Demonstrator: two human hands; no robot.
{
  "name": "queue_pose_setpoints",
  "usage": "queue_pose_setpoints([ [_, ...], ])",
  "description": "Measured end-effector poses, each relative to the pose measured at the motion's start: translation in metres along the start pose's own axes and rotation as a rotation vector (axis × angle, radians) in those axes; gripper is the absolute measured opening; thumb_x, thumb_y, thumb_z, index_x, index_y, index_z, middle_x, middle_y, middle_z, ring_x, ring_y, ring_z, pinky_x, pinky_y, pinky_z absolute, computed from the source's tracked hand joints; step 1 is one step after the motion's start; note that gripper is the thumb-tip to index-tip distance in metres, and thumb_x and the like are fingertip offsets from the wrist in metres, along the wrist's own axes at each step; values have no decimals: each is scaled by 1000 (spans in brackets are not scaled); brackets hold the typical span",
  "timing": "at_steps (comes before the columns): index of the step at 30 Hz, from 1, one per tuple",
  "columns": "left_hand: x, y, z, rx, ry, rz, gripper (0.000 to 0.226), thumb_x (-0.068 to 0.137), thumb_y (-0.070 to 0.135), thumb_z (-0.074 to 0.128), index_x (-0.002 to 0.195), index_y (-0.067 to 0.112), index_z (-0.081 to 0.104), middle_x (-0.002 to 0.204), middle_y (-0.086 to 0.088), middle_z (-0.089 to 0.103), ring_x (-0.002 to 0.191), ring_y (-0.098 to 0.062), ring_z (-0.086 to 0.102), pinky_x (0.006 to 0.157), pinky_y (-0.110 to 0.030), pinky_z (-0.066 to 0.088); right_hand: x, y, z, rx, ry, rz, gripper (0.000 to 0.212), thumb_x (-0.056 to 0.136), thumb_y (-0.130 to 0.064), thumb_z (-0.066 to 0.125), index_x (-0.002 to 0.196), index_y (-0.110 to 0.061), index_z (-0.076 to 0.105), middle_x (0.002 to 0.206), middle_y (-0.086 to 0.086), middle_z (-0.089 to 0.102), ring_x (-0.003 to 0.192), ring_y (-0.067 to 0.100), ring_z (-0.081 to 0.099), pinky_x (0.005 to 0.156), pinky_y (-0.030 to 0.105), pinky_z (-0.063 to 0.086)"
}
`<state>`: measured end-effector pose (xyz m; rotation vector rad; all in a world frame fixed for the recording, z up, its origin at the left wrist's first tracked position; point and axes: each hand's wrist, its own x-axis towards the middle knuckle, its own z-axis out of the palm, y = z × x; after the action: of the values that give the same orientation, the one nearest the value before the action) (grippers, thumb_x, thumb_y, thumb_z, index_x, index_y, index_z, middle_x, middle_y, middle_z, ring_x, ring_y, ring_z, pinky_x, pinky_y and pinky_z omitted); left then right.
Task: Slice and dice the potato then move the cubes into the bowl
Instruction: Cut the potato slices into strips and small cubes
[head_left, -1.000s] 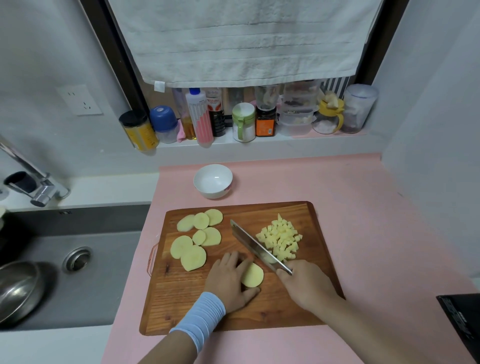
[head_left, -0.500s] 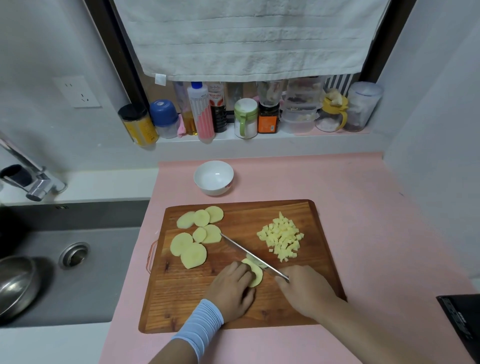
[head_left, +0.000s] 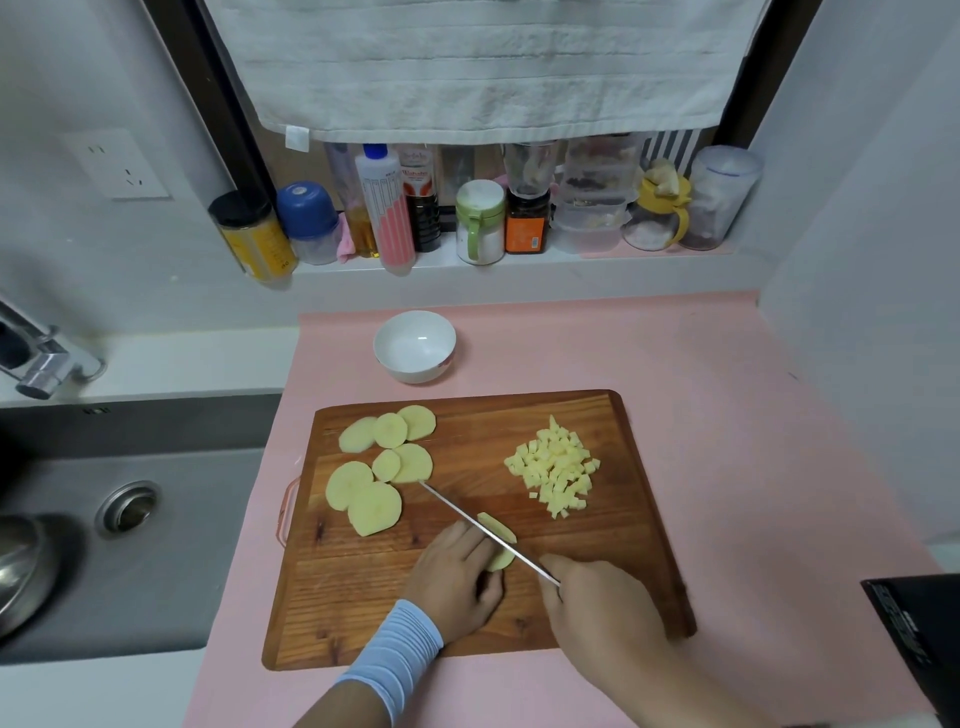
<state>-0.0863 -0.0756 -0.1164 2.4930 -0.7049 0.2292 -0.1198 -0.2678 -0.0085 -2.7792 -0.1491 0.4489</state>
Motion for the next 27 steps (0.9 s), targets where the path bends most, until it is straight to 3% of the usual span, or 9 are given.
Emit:
queue_pose_setpoints([
  [5, 0, -2, 2, 12, 5, -1, 24, 74, 19, 67, 97, 12, 68, 104, 1, 62, 92, -21, 56, 84, -29, 49, -2, 5, -4, 21, -13, 12, 25, 104, -42, 37, 100, -30, 59, 87, -4, 67, 79, 21, 60, 64, 31, 37],
  [8, 1, -2, 2, 6, 22, 2, 21, 72, 19, 68, 92, 12, 67, 102, 1, 62, 90, -20, 54, 83, -27, 48, 2, 7, -5, 5, -36, 3, 26, 105, -41, 37, 101, -31, 61, 75, -8, 56, 69, 17, 51, 54, 24, 35],
  [17, 2, -1, 3, 13, 57, 19, 20, 69, 15, 72, 87, 11, 64, 98, -1, 61, 86, -19, 51, 81, -24, 42, 44, -9, 9, 109, -116, 11, 27, 102, -36, 46, 96, -26, 70, 80, -8, 66, 70, 12, 60, 65, 29, 52],
  [23, 1, 0, 2, 17, 36, -4, 20, 71, 17, 71, 89, 11, 65, 100, -1, 62, 88, -20, 53, 81, -27, 45, 49, -15, 9, 111, -143, 31, 25, 102, -34, 47, 83, -28, 61, 77, -8, 62, 69, 14, 58, 58, 27, 40],
  [27, 0, -1, 2, 14, 25, -12, 18, 74, 18, 69, 90, 11, 65, 101, -1, 63, 92, -21, 54, 83, -28, 48, 50, -15, 4, 133, -151, 28, 24, 101, -32, 48, 82, -28, 62, 81, -6, 66, 75, 16, 64, 63, 28, 48],
])
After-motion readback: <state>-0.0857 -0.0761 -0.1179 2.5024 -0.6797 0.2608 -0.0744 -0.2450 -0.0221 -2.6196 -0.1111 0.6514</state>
